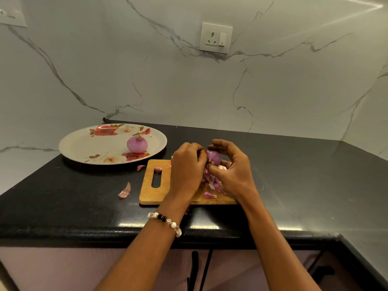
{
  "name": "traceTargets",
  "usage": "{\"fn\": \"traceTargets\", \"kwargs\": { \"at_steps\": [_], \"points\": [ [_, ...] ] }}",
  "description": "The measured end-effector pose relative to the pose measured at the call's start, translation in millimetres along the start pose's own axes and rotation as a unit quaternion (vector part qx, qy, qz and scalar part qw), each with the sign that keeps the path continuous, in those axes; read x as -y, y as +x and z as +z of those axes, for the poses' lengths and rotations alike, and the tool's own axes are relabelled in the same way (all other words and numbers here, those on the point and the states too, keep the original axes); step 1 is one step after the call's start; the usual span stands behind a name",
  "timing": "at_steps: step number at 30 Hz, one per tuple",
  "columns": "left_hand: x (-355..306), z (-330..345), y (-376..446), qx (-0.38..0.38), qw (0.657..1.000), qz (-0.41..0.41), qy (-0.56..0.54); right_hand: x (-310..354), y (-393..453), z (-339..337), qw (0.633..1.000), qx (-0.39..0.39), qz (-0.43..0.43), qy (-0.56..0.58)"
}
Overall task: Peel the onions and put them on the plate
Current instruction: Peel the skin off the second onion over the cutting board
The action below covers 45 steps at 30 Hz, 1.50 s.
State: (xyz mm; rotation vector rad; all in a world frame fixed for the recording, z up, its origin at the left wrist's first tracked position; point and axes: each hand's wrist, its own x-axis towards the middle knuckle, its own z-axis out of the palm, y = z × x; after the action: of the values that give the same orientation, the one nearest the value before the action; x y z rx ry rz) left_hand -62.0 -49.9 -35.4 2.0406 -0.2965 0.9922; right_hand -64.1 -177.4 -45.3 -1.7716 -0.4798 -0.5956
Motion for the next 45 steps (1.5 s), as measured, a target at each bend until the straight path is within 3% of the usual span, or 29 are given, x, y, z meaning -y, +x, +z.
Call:
{"fn": "traceTargets", "kwargs": {
  "at_steps": [11, 32, 40, 45],
  "points": [
    [-1, 1, 2, 0.013, 0.998, -0.054, 0.017, 5, 0, 5, 1.000, 0.013, -0.012, 0.005],
    [-3, 1, 5, -0.007, 0.990, -0.118, -0.075, 5, 1, 5, 0.999, 0.000, -0.041, 0.014],
    [-4, 1, 6, -0.050, 0.980, -0.140, -0.135, 9, 0, 2, 0.994, -0.029, -0.017, 0.102],
    [0, -4, 9, -0.121, 0.955, -0.201, -0.181, 11, 1, -7, 0.974, -0.097, 0.005, 0.203]
  ]
}}
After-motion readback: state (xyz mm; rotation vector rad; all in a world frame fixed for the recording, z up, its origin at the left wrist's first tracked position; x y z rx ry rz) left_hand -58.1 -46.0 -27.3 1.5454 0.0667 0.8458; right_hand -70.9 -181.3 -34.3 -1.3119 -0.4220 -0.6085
